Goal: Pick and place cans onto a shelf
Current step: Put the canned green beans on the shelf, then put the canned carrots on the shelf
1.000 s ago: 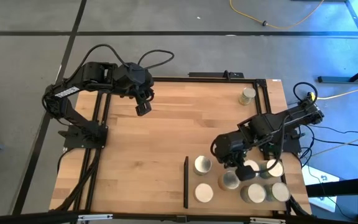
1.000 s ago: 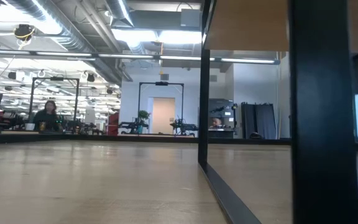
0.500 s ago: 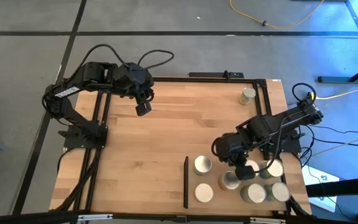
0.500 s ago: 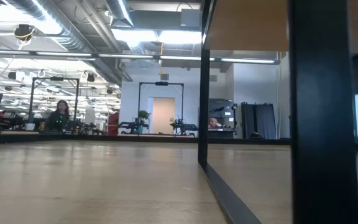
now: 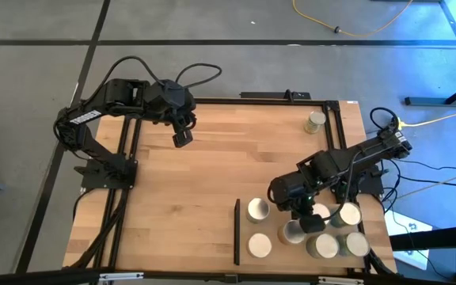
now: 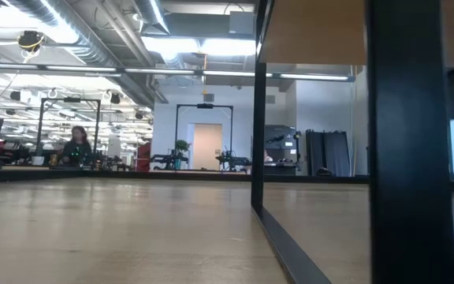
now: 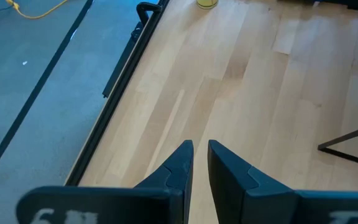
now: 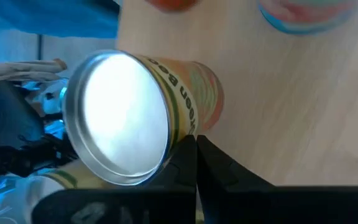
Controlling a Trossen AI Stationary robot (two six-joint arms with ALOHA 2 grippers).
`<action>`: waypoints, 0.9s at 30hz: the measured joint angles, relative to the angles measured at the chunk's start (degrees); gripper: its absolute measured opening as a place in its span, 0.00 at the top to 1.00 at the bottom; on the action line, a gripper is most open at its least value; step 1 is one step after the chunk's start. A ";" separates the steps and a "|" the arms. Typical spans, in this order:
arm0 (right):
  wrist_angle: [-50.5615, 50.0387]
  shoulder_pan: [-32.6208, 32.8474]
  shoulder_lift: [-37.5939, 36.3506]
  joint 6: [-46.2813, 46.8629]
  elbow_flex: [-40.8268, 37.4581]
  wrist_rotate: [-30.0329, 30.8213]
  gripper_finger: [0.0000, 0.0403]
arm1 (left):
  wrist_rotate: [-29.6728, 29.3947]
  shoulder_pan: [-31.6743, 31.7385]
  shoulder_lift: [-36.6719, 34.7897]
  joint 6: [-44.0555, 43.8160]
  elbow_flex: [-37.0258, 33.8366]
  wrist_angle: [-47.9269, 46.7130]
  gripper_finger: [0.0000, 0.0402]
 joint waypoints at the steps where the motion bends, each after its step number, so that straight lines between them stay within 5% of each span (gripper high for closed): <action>1: 0.70 0.00 0.00 -0.05 0.00 -0.64 1.00 | 0.00 0.00 0.00 0.00 0.00 0.00 0.89; 20: 6.36 0.39 0.98 -1.43 0.00 -7.12 1.00 | 0.00 0.00 0.00 0.00 0.00 -0.28 0.89; 27: 6.61 0.81 1.29 -1.58 0.05 -4.22 1.00 | 0.00 0.02 0.00 0.25 0.00 -1.24 0.89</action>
